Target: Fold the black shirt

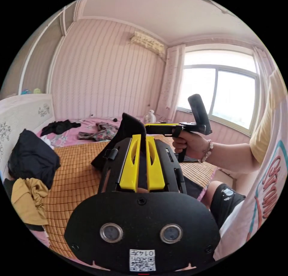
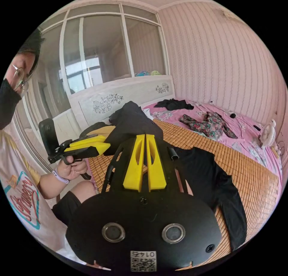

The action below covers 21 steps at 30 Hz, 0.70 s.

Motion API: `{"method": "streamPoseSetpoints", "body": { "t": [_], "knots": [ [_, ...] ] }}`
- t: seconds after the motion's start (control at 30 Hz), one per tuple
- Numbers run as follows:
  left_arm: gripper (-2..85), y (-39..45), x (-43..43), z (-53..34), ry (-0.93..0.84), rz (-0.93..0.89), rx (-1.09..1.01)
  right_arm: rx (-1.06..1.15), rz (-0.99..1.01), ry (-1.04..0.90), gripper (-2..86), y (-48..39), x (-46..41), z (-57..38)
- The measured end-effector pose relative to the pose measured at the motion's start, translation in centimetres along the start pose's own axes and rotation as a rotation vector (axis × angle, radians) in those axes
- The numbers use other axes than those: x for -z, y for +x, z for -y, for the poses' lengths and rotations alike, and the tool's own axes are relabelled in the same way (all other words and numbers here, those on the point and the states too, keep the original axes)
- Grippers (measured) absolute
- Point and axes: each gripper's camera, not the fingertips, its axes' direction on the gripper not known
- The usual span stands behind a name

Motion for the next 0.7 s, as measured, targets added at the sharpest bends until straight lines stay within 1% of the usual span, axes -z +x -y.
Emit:
{"method": "streamPoseSetpoints", "body": {
  "t": [0.03, 0.07, 0.1, 0.13, 0.2, 0.27, 0.37, 0.43, 0.5, 0.57, 0.63, 0.7],
  "knots": [
    [2.9, 0.3, -1.2, -0.6, -0.039, -0.042, 0.016, -0.035, -0.084, -0.079, 3.3, 1.7, 0.9, -3.5],
    [3.4, 0.5, -3.5, -2.1, -0.125, -0.114, 0.058, -0.058, -0.122, -0.132, 3.6, 2.5, 1.0, -5.3],
    [3.2, 0.2, -5.3, -4.0, -0.202, -0.165, 0.114, -0.107, -0.178, -0.241, 4.3, 4.1, 1.1, -8.6],
    [3.2, 0.0, -6.1, -5.0, -0.236, -0.182, 0.146, -0.158, -0.202, -0.333, 5.0, 5.2, 1.1, -11.5],
    [2.9, -1.7, -8.0, -8.5, -0.362, -0.204, 0.267, -0.242, -0.200, -0.391, 6.0, 6.4, 1.1, -14.4],
    [2.7, -3.4, -8.5, -10.4, -0.438, -0.175, 0.330, -0.275, -0.175, -0.401, 6.7, 6.8, 0.5, -15.4],
    [2.3, -6.1, -8.6, -11.6, -0.498, -0.067, 0.392, -0.205, -0.196, -0.404, 7.9, 7.1, -2.0, -14.3],
    [1.7, -7.2, -9.2, -11.5, -0.518, -0.023, 0.391, -0.139, -0.244, -0.450, 8.8, 7.6, -4.5, -13.2],
    [1.0, -8.2, -10.5, -11.1, -0.549, 0.030, 0.387, -0.046, -0.214, -0.492, 9.5, 6.7, -5.7, -12.7],
    [0.4, -8.6, -11.5, -10.7, -0.553, 0.067, 0.370, 0.039, -0.179, -0.509, 7.8, 5.3, -6.6, -12.9],
    [-0.1, -9.1, -12.9, -10.5, -0.567, 0.096, 0.360, 0.115, -0.143, -0.592, 5.6, 4.3, -8.7, -14.0],
    [-0.5, -9.7, -14.9, -10.4, -0.603, 0.110, 0.362, 0.063, -0.168, -0.672, 4.0, 5.4, -10.5, -14.7]
  ]
}}
